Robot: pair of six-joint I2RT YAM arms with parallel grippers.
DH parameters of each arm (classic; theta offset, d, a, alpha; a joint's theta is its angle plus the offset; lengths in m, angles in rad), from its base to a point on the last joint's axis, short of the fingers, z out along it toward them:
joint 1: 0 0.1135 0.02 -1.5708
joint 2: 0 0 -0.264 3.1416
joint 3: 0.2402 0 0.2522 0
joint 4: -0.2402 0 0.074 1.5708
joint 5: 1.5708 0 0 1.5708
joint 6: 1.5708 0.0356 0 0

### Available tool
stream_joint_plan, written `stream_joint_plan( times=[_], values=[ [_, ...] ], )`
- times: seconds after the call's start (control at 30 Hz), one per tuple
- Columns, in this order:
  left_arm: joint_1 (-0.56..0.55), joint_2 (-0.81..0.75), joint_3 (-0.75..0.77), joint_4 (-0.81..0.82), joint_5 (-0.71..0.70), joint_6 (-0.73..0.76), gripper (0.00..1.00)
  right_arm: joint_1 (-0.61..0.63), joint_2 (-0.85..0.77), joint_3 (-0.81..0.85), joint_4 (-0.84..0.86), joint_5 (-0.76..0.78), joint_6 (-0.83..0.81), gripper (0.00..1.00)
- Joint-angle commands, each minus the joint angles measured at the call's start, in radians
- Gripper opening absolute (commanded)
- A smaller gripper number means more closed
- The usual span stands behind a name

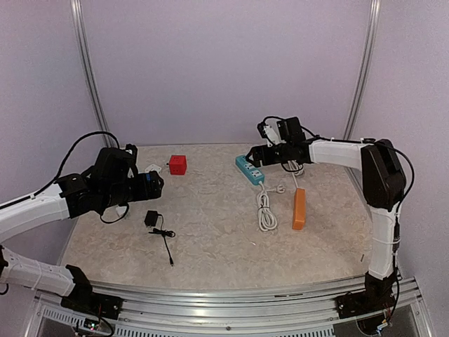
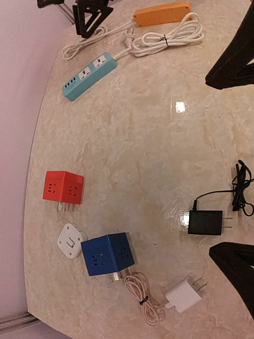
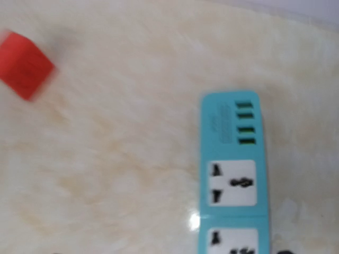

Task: Pull the plug off the socket

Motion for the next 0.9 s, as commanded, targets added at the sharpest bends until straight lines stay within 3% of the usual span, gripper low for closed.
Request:
stream_joint_plan(
  times=[0.0,0.07,0.17,0.33,0.63,0.87],
  values=[
    [0.107,0.026,0.06,-0.012,0.182,0.011,0.99,-0.003,-0.168,-0.166,0.097,-0.092,-0.01,0.87],
    [0.136,0.034,0.073,0.007,0.23,0.023,0.99,0.002,-0.244,-0.267,0.154,-0.127,-0.013,0.87],
    [0.154,0.069,0.099,0.019,0.264,0.055,0.99,0.015,-0.348,-0.396,0.211,-0.151,-0.015,0.99],
    [0.143,0.162,0.13,0.026,0.31,0.093,0.99,0.058,-0.508,-0.581,0.268,-0.133,-0.009,1.0],
    [-0.025,0.323,0.128,0.089,0.219,0.128,0.99,0.196,-0.715,-0.902,0.395,-0.071,0.005,1.0],
    [-0.103,0.343,-0.008,0.254,0.242,0.043,0.99,0.305,-0.789,-1.1,0.549,-0.009,0.05,1.0]
  ],
)
